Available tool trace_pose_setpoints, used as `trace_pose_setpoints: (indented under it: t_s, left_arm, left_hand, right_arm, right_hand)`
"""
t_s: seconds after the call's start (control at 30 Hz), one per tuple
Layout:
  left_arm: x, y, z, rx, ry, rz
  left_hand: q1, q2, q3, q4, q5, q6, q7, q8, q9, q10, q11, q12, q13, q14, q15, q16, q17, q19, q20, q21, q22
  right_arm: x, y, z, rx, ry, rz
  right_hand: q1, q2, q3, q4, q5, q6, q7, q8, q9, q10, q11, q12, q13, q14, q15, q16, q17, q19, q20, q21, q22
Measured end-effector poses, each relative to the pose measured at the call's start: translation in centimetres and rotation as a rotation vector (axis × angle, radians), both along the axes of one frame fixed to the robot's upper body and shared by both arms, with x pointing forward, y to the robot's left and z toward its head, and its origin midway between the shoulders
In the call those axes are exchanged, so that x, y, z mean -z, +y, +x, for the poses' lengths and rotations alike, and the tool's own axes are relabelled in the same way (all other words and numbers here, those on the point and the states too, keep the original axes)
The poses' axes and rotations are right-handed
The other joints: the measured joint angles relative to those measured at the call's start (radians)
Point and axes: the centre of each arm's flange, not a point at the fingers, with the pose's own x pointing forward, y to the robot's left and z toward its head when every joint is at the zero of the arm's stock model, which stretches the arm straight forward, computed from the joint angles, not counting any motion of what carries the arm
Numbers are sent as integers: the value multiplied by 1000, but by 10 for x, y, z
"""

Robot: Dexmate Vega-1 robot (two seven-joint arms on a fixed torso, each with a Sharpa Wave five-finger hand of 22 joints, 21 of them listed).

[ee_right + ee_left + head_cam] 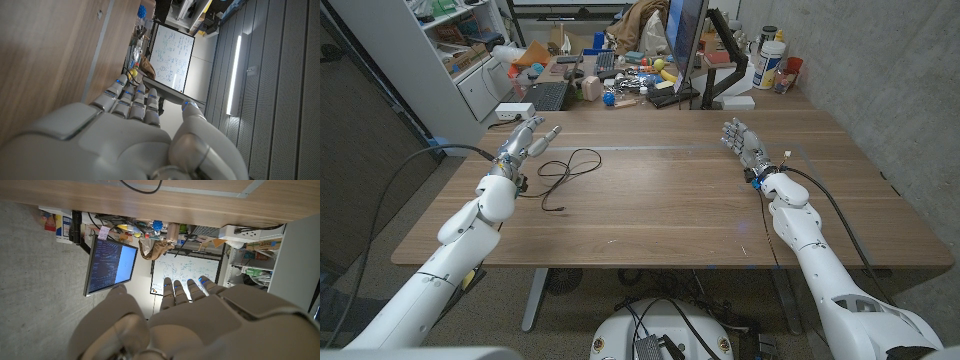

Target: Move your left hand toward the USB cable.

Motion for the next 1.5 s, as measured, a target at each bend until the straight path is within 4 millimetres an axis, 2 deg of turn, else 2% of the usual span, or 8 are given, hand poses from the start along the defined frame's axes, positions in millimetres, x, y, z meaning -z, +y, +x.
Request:
trace_pose_setpoints:
  t_s: [0.17, 0.83, 1.5]
  left_arm:
    - [-1, 0, 1, -14, 9, 13]
    - [0, 4, 6, -59, 42, 42]
    - [2, 6, 21, -104, 88, 92]
  left_hand:
    - [0, 0, 0, 0, 0, 5, 6, 0, 0, 5, 5, 0, 0, 0, 0, 0, 0, 0, 0, 0, 0]
    - [5, 5, 0, 0, 0, 16, -5, 0, 0, 11, 0, 0, 0, 0, 0, 0, 0, 6, 6, 0, 3]
    - [9, 9, 0, 0, 0, 16, -5, 0, 0, 16, -5, 0, 0, 8, -2, 0, 0, 6, 6, 0, 3]
  right_arm:
    - [0, 0, 0, -1, 0, -1]
    - [-2, -1, 2, -2, 3, -5]
    - [-5, -2, 3, 5, -1, -12]
  right_hand:
    - [0, 0, 0, 0, 0, 0, 0, 0, 0, 0, 0, 0, 0, 0, 0, 0, 0, 0, 0, 0, 0]
    - [0, 0, 0, 0, 0, 0, 0, 0, 0, 0, 0, 0, 0, 0, 0, 0, 0, 0, 0, 0, 0]
    - [0, 0, 0, 0, 0, 0, 0, 0, 0, 0, 0, 0, 0, 0, 0, 0, 0, 0, 0, 0, 0]
